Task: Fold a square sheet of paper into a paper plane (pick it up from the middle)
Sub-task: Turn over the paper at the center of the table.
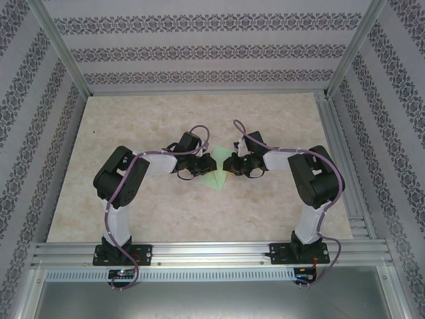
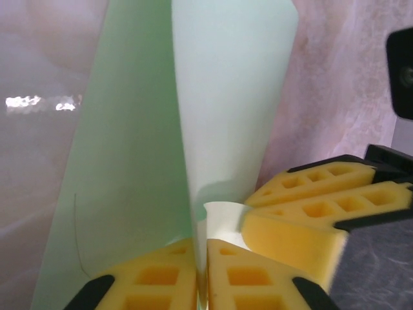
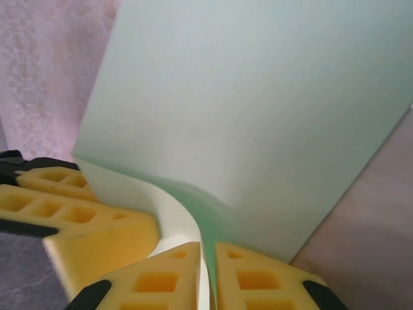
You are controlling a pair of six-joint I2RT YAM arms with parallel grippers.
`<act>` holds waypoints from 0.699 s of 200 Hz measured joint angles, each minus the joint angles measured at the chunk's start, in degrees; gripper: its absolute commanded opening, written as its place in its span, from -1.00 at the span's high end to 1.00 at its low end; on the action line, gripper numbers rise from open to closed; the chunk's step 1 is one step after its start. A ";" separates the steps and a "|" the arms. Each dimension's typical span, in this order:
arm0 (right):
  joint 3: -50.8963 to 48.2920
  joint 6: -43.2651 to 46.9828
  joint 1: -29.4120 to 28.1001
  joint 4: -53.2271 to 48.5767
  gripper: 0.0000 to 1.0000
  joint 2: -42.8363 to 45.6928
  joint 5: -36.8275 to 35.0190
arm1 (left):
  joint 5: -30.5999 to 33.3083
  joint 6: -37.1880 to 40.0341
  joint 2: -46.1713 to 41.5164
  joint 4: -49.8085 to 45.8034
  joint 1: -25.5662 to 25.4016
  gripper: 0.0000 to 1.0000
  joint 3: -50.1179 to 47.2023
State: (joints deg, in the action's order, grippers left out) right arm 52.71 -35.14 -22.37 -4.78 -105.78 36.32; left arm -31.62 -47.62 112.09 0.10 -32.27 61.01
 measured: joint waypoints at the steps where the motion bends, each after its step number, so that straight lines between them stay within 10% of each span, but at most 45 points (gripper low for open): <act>1: 0.00 -0.17 0.02 -0.04 0.50 0.17 -0.04 | 0.02 -0.04 0.00 -0.02 0.00 0.89 0.00; 82: 0.02 2.51 5.16 -5.73 -0.61 21.00 -14.36 | 9.66 10.27 -8.79 -15.32 0.00 0.93 5.84; 140: -0.37 5.31 6.40 -7.67 -0.84 27.26 -25.70 | 39.28 24.39 -11.85 -39.45 -3.61 0.92 26.18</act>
State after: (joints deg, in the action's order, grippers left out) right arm 52.34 -29.82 -15.97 -12.45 -78.52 10.61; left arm 7.66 -23.22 100.25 -39.35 -35.88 87.20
